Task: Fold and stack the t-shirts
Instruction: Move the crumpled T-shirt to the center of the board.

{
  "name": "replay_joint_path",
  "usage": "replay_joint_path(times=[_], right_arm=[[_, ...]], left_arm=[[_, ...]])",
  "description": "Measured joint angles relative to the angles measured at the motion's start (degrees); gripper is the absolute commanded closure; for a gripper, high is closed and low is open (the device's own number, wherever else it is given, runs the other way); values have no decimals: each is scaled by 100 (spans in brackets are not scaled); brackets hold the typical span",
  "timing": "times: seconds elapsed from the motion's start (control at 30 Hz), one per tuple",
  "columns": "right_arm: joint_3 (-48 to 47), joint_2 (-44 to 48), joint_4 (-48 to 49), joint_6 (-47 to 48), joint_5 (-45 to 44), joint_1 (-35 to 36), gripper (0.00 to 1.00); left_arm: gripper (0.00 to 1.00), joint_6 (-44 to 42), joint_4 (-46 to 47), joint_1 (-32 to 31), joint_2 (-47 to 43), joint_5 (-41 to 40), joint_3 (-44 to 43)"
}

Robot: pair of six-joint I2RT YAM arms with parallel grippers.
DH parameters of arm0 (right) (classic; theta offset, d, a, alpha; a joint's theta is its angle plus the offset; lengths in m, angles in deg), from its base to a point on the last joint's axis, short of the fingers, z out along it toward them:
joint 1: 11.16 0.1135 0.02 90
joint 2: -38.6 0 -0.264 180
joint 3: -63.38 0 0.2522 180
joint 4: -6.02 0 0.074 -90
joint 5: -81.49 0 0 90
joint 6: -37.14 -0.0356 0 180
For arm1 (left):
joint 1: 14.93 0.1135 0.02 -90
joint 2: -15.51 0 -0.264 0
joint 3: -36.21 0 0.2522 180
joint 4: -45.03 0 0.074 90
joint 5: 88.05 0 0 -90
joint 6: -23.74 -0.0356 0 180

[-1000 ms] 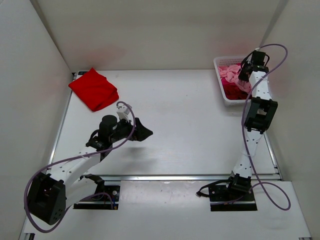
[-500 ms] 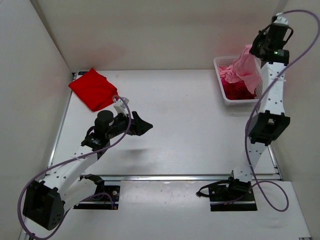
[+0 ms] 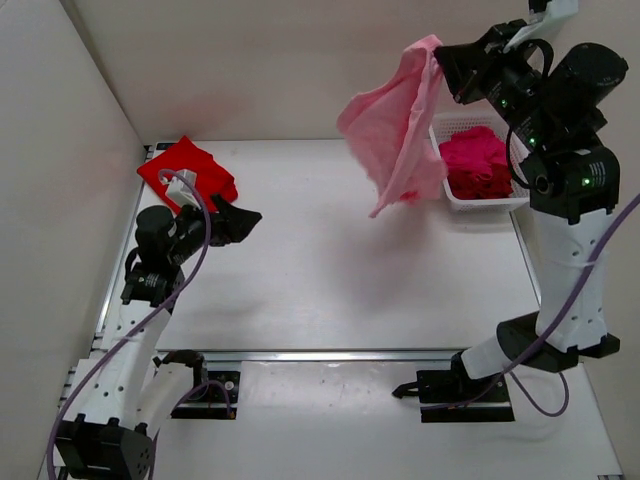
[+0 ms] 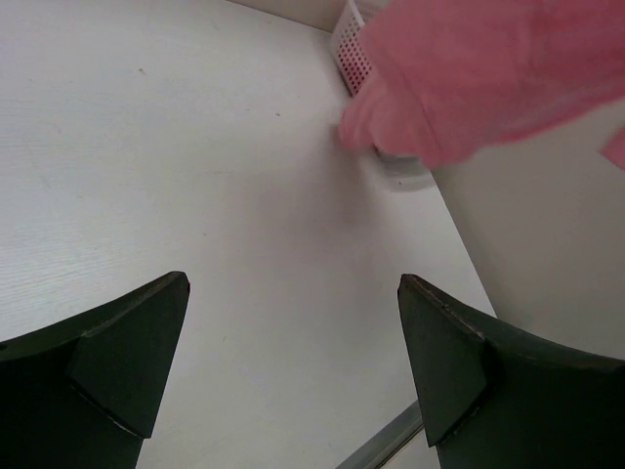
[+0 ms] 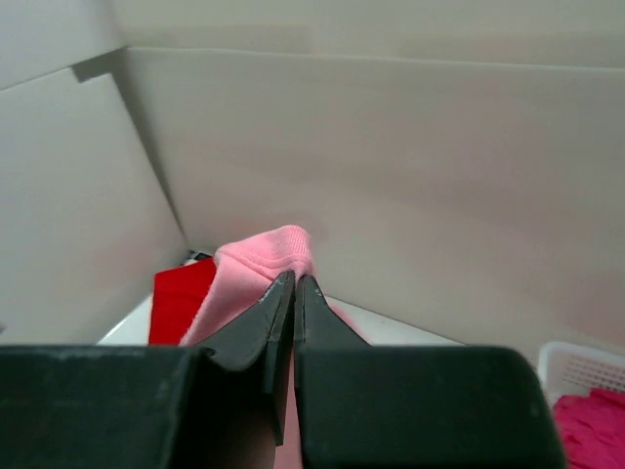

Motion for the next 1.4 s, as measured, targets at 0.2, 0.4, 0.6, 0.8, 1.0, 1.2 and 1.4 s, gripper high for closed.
replay_joint_path(times=[0.2,0.4,0.6,0.8,1.0,1.2,1.4], right_arm=[[3191,1440,876,-378,804,-490,100],[6992,2433,1840,-1143,1657,-1123,100],[9536,3624,1987,-1657,2076,-1773,100],[9897,4498,1969,-1635,1945,-1462,100],[9331,4153,1744,-1528,1816,-979,100],[7449,2990,1963,-1574,627,1659,100],[7486,2302,2573,-1884,-520,5294,90]], left_arm=[[2,103,-105,393,476,190,24],[1,109,-61,-11,625,48,315],[2,-181,39,-1611,966,-726,726],[84,-229,728,-2535,1961,-822,879],[81,-31,1049,-2380,2288,-774,1016],[72,-153,361,-1113,1547,-461,402],[55,-378,-55,-610,776,-85,507]])
